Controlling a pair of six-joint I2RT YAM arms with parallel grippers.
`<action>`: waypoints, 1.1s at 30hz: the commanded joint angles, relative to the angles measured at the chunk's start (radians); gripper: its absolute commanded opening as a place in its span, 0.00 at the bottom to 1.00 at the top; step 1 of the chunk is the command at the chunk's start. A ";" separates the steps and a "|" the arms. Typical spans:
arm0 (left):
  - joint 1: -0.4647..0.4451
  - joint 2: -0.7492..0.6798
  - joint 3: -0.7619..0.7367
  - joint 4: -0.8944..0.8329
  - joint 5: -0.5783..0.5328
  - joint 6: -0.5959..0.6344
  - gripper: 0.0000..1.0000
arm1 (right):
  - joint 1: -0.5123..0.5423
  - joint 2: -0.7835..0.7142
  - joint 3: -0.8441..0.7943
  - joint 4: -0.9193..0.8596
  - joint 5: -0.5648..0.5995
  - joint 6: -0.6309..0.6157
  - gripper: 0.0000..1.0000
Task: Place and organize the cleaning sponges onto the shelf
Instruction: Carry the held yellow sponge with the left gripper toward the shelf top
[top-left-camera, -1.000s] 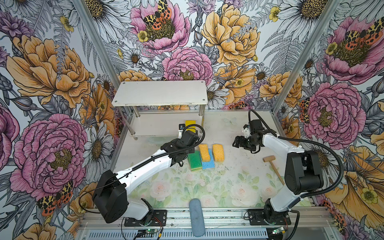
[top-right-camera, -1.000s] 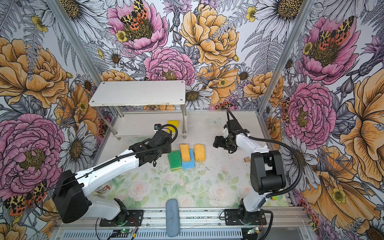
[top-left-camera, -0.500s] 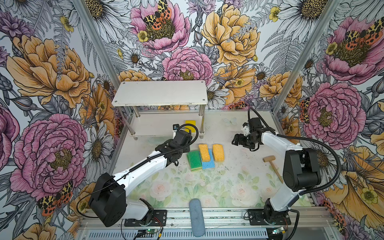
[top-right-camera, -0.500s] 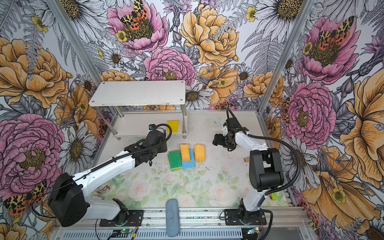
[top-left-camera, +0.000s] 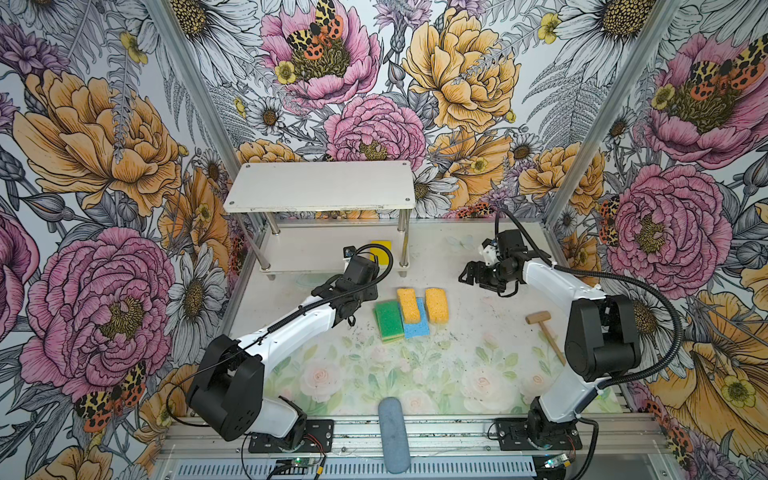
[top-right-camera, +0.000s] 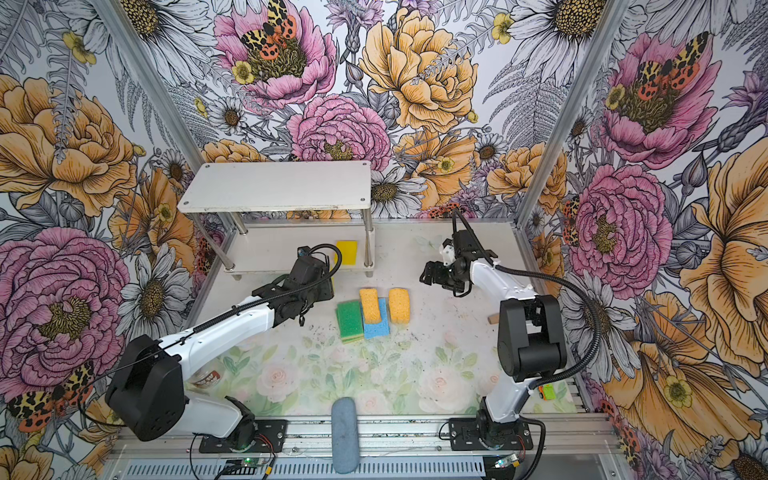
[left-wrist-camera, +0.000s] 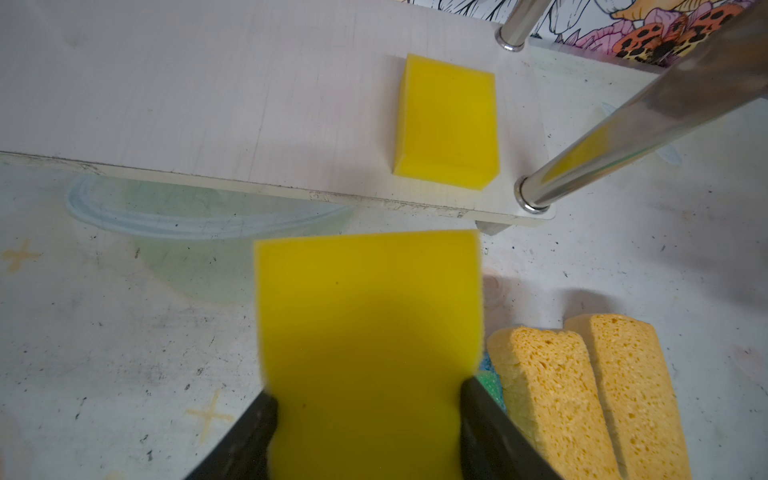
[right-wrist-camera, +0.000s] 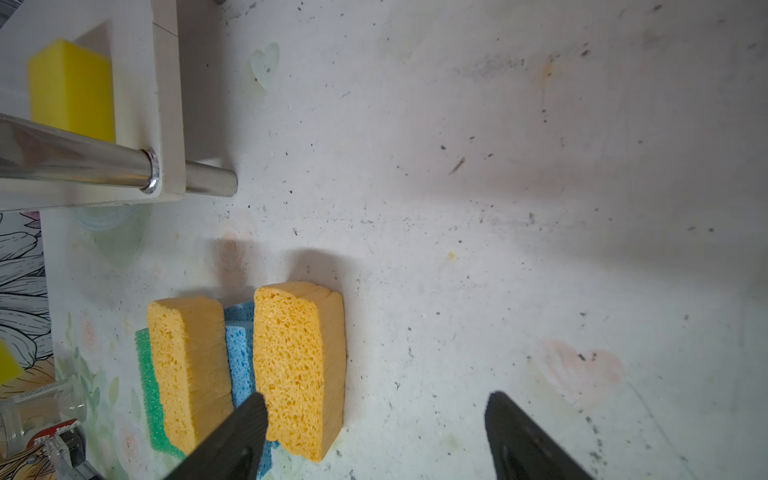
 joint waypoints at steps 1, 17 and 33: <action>0.024 0.015 0.015 0.037 0.026 0.041 0.61 | 0.006 -0.010 0.026 0.015 -0.037 -0.012 0.85; 0.141 0.058 0.039 0.127 0.020 0.152 0.61 | 0.007 -0.007 0.014 0.024 -0.036 -0.002 0.85; 0.176 0.201 0.122 0.264 0.027 0.238 0.61 | 0.006 -0.046 -0.049 0.047 -0.029 0.003 0.85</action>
